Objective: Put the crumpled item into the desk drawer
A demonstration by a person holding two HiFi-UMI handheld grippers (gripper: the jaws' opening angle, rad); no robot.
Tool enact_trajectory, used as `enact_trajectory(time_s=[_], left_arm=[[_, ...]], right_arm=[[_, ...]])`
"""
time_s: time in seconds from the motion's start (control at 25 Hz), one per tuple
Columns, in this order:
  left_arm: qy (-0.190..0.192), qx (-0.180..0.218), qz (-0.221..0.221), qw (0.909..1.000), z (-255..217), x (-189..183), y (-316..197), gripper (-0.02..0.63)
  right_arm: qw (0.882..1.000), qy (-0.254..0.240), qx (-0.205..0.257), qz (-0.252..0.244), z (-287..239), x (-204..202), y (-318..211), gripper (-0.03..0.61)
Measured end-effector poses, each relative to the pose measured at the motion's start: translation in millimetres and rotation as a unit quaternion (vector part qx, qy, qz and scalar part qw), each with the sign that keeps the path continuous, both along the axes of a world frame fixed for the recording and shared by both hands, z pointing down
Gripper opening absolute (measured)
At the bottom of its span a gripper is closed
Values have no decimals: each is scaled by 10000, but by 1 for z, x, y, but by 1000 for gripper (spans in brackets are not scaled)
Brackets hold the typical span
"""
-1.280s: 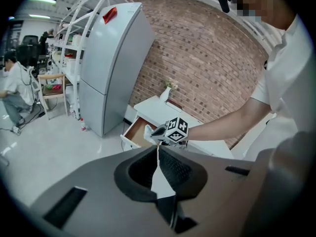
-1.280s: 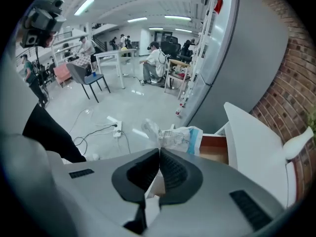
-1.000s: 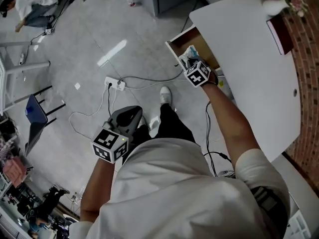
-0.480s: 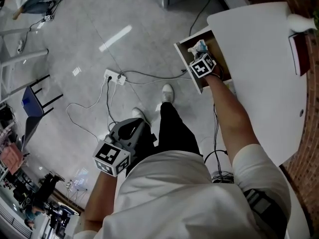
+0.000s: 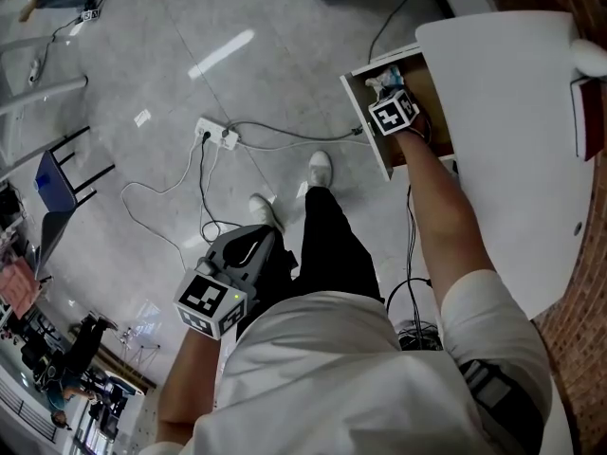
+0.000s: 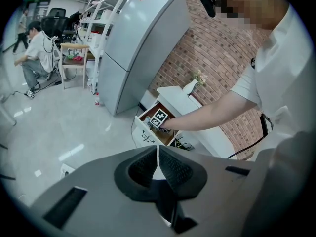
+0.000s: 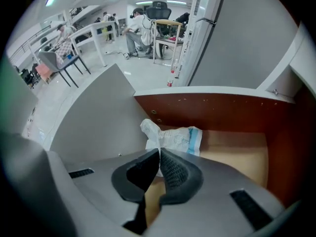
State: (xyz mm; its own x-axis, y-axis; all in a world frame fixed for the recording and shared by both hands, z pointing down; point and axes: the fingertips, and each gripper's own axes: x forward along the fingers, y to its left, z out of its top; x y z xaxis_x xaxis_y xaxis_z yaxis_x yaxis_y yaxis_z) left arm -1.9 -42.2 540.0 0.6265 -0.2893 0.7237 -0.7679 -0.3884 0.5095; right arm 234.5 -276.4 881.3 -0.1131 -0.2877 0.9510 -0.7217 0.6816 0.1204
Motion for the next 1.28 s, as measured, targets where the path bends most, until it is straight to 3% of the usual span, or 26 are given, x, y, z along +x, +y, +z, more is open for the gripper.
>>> enact_trajectory(time_s=[0.56, 1.0, 1.28], left_arm=[[50, 121, 77, 9999, -9, -13, 10, 31], [388, 633, 460, 9962, -64, -31, 37, 32], [674, 1026, 630, 9904, -106, -64, 74, 31]], right_arm=[[9989, -451, 22, 82, -24, -15, 16, 74], [9919, -1022, 247, 715, -126, -39, 69, 40], [9896, -1141, 456, 744, -195, -73, 140, 34]])
